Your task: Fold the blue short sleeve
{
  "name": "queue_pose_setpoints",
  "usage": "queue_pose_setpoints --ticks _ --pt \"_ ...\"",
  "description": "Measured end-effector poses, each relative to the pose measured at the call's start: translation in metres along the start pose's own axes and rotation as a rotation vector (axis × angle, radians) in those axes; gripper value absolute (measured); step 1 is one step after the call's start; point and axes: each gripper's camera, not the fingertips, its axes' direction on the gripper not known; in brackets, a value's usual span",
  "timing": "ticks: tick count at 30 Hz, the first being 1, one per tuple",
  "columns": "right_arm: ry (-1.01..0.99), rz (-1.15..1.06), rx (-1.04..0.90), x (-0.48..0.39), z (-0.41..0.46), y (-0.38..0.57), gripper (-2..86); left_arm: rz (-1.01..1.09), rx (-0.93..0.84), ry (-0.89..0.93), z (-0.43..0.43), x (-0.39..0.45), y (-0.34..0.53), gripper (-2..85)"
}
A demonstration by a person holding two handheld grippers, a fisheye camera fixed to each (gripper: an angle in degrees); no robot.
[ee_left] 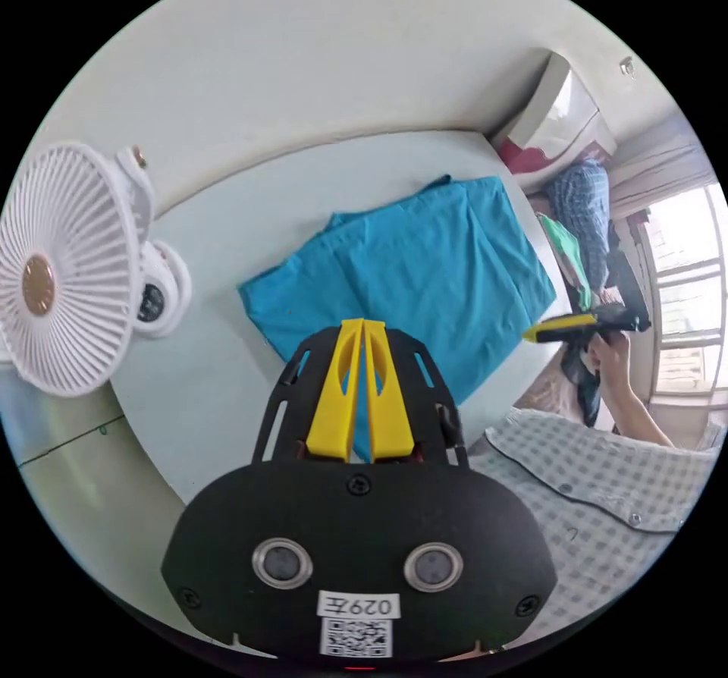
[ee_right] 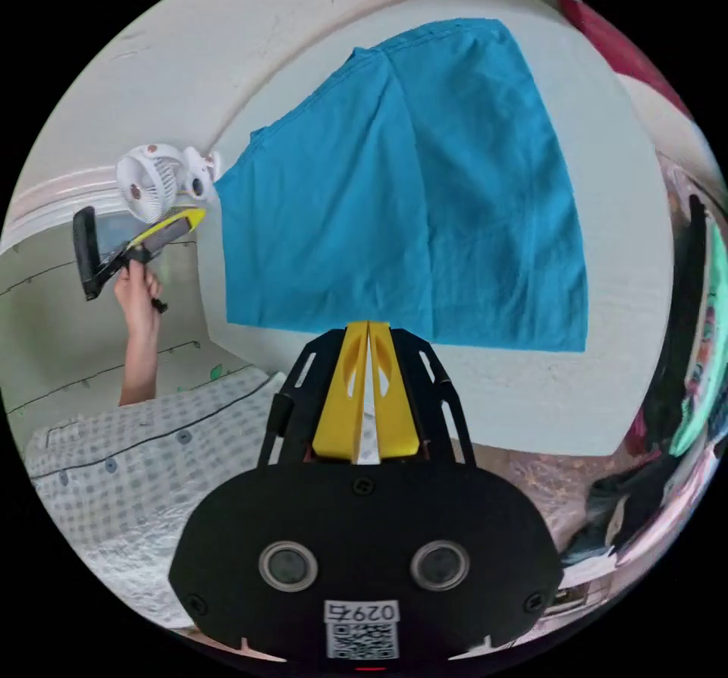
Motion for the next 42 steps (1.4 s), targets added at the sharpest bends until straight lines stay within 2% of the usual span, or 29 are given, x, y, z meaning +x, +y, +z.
queue_pose_setpoints --ticks 3,6,8,9,10,13,16,19,22,26,29,33,36,38,40,42 --pt "0.220 0.167 0.118 0.008 -0.006 -0.001 -0.4 0.033 -0.082 0.070 0.018 0.005 0.033 -1.0" --pt "0.168 0.300 0.175 0.038 -0.004 0.001 -0.4 0.032 -0.124 0.074 0.028 -0.005 0.053 -1.0" --pt "0.098 0.336 0.182 0.053 0.009 0.000 -0.4 0.045 -0.179 0.114 0.040 -0.016 0.056 -1.0" --pt "0.090 0.358 0.120 0.060 0.028 -0.004 -0.4 0.054 -0.232 0.096 0.049 -0.023 0.055 -1.0" --pt "0.079 0.335 0.157 0.060 0.028 -0.004 -0.4 0.066 -0.256 0.083 0.054 -0.025 0.055 -1.0" --pt "0.032 0.381 0.149 0.063 0.032 -0.006 -0.4 0.086 -0.275 0.121 0.056 -0.038 0.054 -1.0" --pt "0.139 0.365 0.191 0.032 0.027 -0.001 -0.4 0.070 -0.200 0.077 0.034 -0.042 0.065 -1.0" --pt "0.117 0.241 0.219 -0.023 0.036 0.008 -0.4 0.099 -0.197 0.104 0.028 -0.040 0.080 -1.0" --pt "0.083 0.080 0.148 -0.079 0.071 0.005 -0.4 0.143 -0.287 0.059 0.055 -0.038 0.090 -1.0" --pt "-0.009 -0.092 0.080 -0.155 0.108 0.000 -0.4 0.167 -0.297 0.072 0.055 -0.047 0.100 -1.0" --pt "-0.094 -0.298 0.028 -0.225 0.126 0.001 -0.4 0.083 -0.212 0.124 0.039 -0.071 0.115 -1.0" --pt "0.034 -0.535 -0.081 -0.308 0.164 0.003 -0.1 -0.100 -0.191 0.174 0.038 -0.126 0.147 -1.0" --pt "0.100 -0.635 -0.127 -0.346 0.185 0.002 0.8 -0.219 -0.099 0.330 0.030 -0.163 0.180 -1.0" --pt "0.141 -0.651 -0.162 -0.359 0.196 -0.001 2.4 -0.273 -0.052 0.369 0.025 -0.178 0.200 -1.0" --pt "0.153 -0.637 -0.224 -0.366 0.209 -0.005 9.0 -0.315 -0.022 0.371 0.021 -0.189 0.218 -1.0" --pt "0.153 -0.659 -0.220 -0.376 0.208 -0.005 11.1 -0.356 0.007 0.384 0.019 -0.200 0.239 -1.0"
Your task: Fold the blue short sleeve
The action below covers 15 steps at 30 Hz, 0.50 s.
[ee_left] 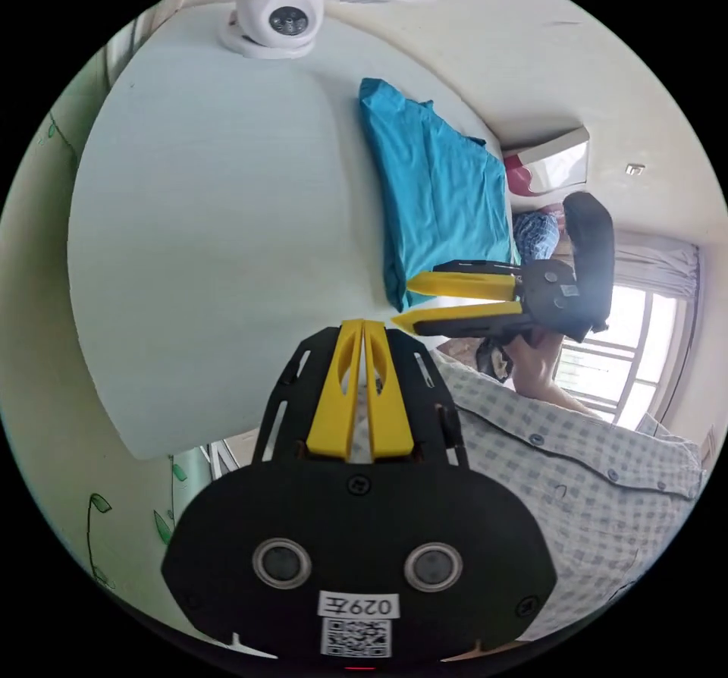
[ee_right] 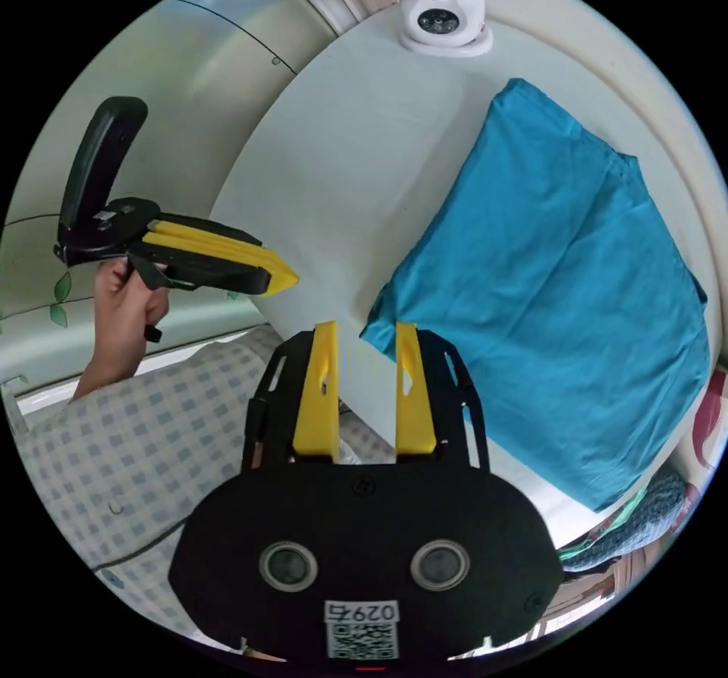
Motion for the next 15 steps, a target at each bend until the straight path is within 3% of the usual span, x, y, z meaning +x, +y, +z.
queue_pose_setpoints --ticks 8,12,15 --pt "0.413 -0.116 -0.133 -0.049 0.012 -0.005 7.7 -0.034 0.031 0.080 -0.001 -0.032 0.019 -1.0" --pt "0.426 -0.049 -0.121 -0.029 -0.003 0.003 2.9 -0.038 0.040 0.100 0.003 -0.037 0.025 -1.0" --pt "0.289 -0.010 -0.088 0.000 -0.022 0.016 1.8 -0.048 0.029 0.137 0.014 -0.042 0.029 -1.0"
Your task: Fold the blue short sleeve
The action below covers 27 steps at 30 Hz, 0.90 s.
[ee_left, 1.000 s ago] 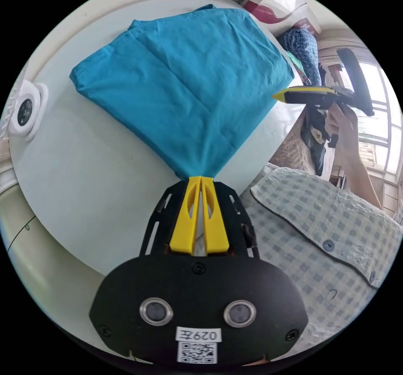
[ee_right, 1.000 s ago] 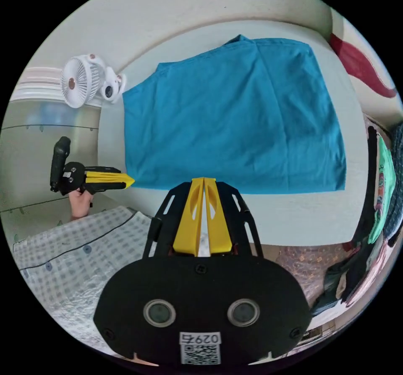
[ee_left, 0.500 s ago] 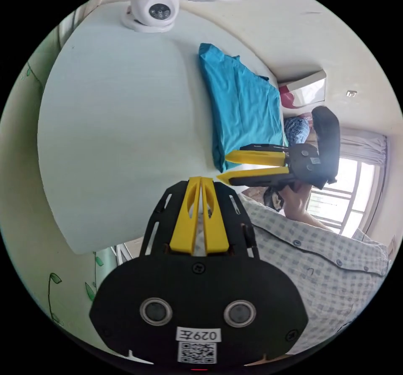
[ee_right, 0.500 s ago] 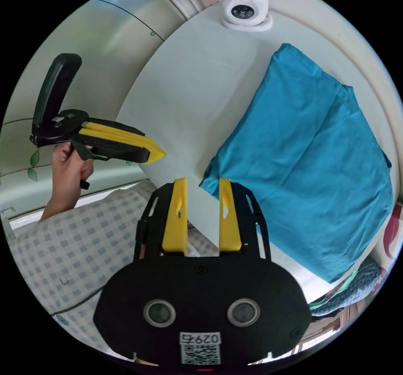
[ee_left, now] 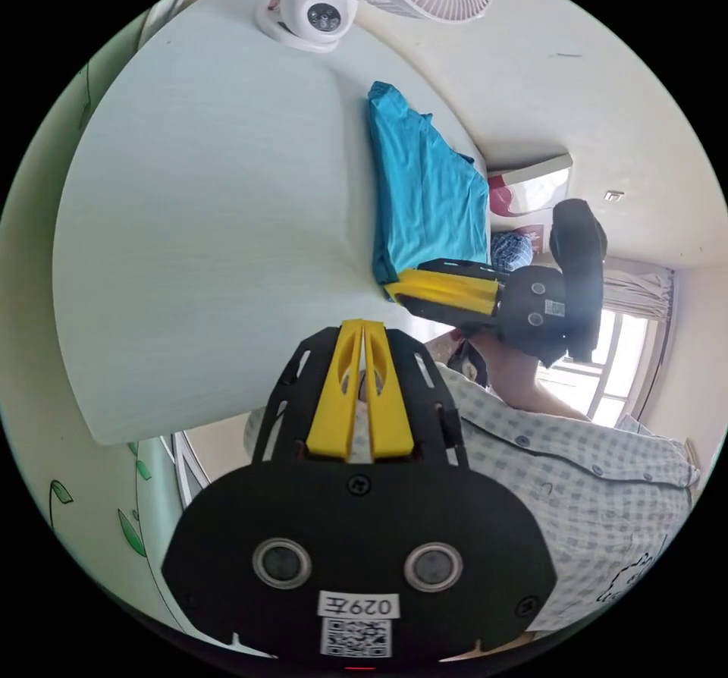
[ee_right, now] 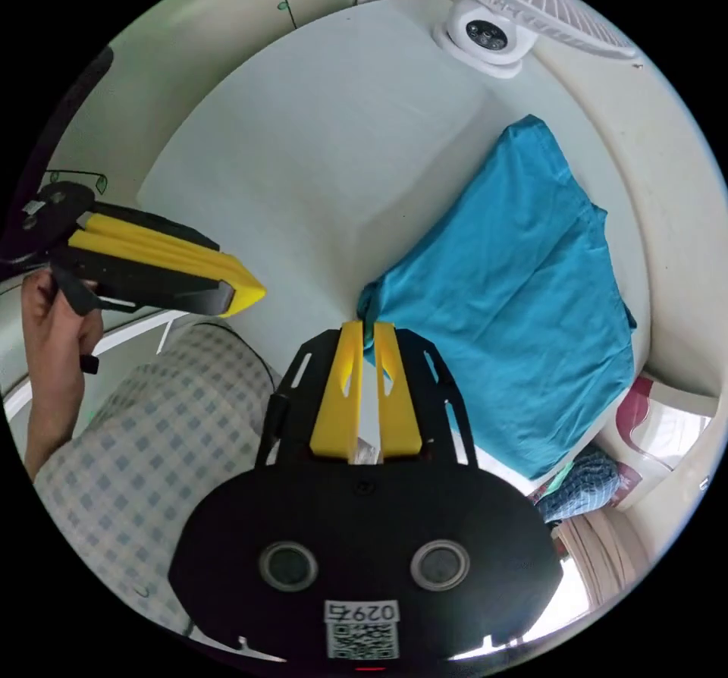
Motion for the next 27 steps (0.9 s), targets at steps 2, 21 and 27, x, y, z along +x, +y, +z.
queue_pose_setpoints --ticks 2,21,27 --pt "-0.122 0.038 0.018 0.028 -0.005 0.011 1.4 -0.008 -0.007 0.027 0.007 -0.003 0.001 -1.0" --pt "-0.952 0.895 0.436 0.491 0.023 0.444 0.8 0.148 -0.148 -0.025 0.153 0.126 -0.048 -0.9" --pt "-1.225 0.840 0.719 0.534 0.029 0.511 0.7 0.267 -0.158 -0.122 0.243 0.219 -0.049 0.4"
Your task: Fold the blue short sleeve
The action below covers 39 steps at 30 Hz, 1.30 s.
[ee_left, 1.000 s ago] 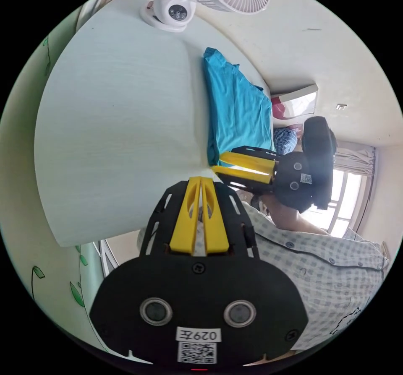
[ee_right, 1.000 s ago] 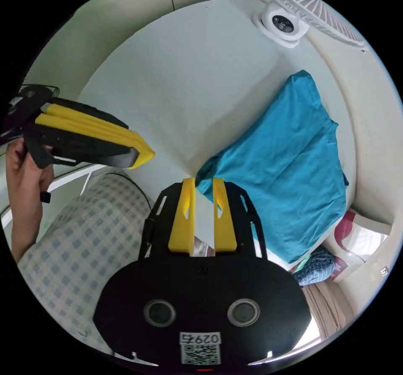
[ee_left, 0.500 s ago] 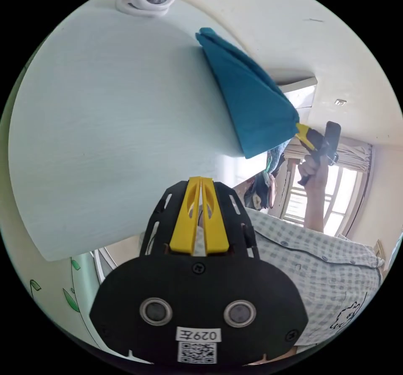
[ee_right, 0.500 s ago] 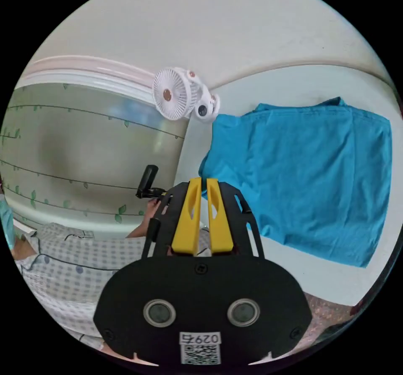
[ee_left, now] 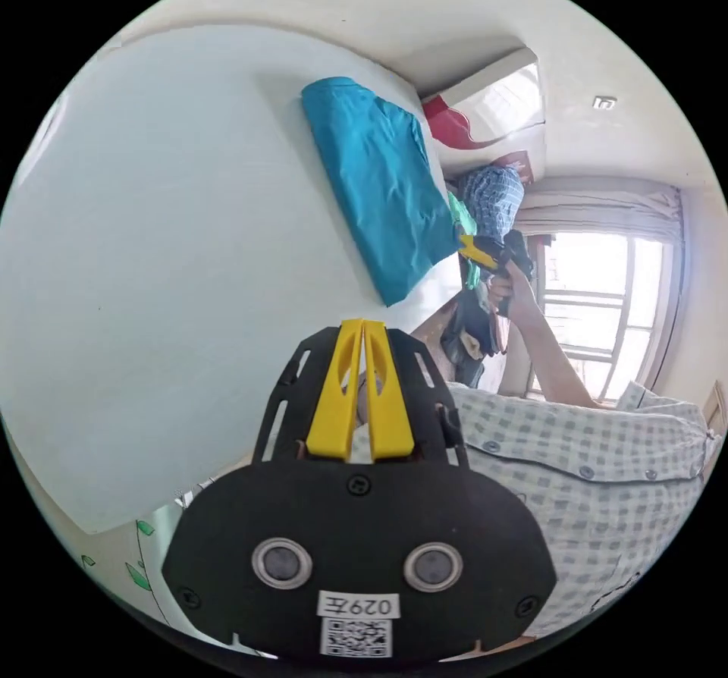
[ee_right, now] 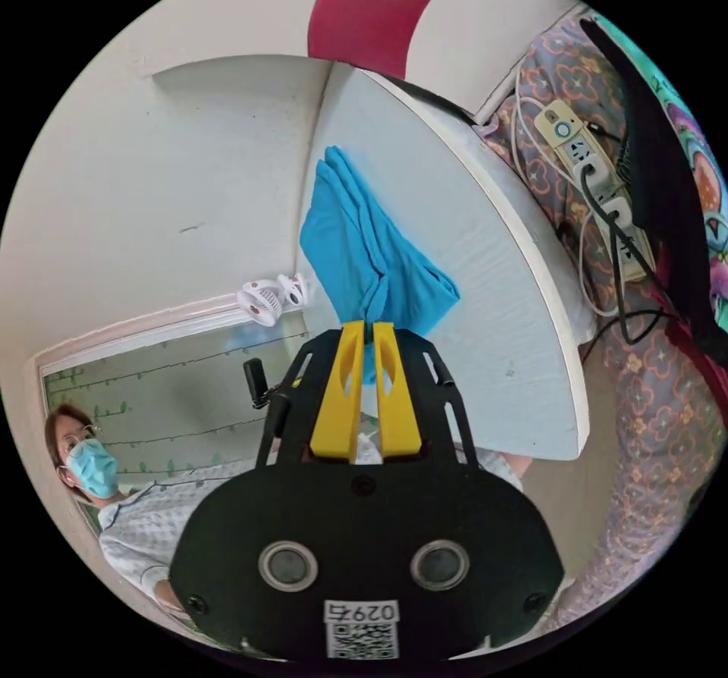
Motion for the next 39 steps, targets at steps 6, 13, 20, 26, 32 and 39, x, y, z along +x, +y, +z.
queue_pose_setpoints --ticks 6,13,20,26,32,39 --pt "-0.056 -0.031 -0.087 -0.006 -0.040 -0.022 0.9 0.091 -0.121 -0.235 0.098 0.086 -0.033 13.3" --pt "-0.009 -0.040 -0.228 -0.023 -0.056 -0.043 0.8 0.154 -0.174 -0.366 0.180 0.142 -0.057 14.4" --pt "0.040 -0.102 -0.217 -0.047 -0.084 -0.037 0.4 0.129 -0.167 -0.479 0.218 0.164 -0.076 5.1" --pt "0.310 -0.071 -0.267 -0.030 -0.082 -0.022 0.1 0.121 -0.203 -0.487 0.246 0.179 -0.079 4.1" --pt "0.404 -0.099 -0.244 -0.032 -0.082 -0.009 -0.3 0.136 -0.247 -0.585 0.261 0.194 -0.071 -0.1" --pt "0.219 -0.199 -0.223 -0.056 -0.093 0.017 0.3 0.147 -0.156 -0.565 0.232 0.209 -0.057 -1.0"
